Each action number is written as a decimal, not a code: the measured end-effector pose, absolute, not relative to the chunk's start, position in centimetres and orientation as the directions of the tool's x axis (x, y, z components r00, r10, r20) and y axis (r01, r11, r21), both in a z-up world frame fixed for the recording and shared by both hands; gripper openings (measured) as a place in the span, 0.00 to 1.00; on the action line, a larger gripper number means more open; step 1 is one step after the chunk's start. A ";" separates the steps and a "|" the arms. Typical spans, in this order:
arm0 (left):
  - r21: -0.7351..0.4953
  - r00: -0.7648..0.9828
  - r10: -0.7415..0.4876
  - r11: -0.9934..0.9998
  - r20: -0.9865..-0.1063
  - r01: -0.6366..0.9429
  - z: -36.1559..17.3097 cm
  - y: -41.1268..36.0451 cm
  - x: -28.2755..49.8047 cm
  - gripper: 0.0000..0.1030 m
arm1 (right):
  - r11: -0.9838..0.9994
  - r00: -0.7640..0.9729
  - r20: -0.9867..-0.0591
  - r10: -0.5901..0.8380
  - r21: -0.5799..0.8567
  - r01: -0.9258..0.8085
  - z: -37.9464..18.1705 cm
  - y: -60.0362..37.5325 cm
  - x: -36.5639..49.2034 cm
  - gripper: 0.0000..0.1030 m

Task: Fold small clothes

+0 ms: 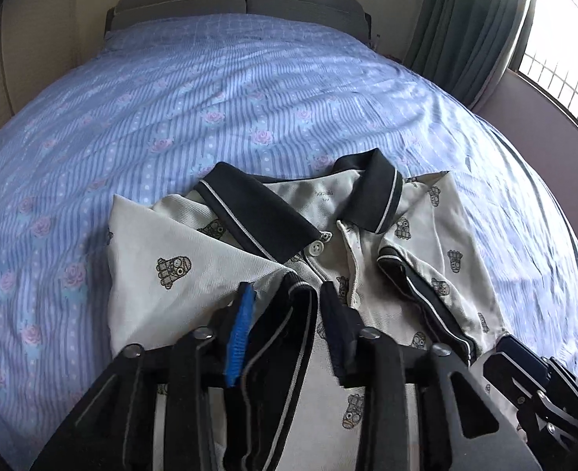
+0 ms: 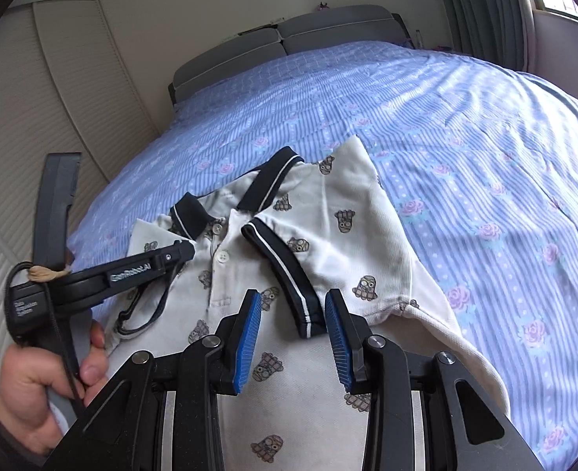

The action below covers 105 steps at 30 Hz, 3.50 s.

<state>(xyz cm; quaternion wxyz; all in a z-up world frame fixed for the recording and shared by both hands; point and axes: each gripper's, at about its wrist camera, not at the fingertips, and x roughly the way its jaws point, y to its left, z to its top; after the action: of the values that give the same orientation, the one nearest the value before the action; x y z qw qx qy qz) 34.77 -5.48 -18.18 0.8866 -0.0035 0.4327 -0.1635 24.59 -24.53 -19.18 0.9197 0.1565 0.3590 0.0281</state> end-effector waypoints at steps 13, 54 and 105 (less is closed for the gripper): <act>-0.188 0.592 -0.322 0.942 -0.739 0.278 -17.6 -0.2 27.9 0.49 | 0.960 0.748 -0.642 0.168 0.279 0.024 -18.0 -23.5 22.7 0.34; -0.158 0.569 -0.267 0.959 -0.778 0.234 -21.4 -3.7 30.5 0.26 | 0.955 0.708 -0.689 0.152 0.287 0.074 -20.3 -25.8 21.1 0.34; -0.137 0.525 -0.042 0.980 -0.850 -0.143 -22.6 5.8 0.4 0.46 | 0.964 0.604 -0.795 -0.054 0.117 0.239 -21.4 -31.0 0.0 0.50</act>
<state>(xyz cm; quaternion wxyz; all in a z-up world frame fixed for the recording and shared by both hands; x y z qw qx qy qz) 0.35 5.78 -22.61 0.8681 -0.0951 0.4863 0.0292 0.01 -31.04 -21.39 0.8894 0.1061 0.4370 -0.0824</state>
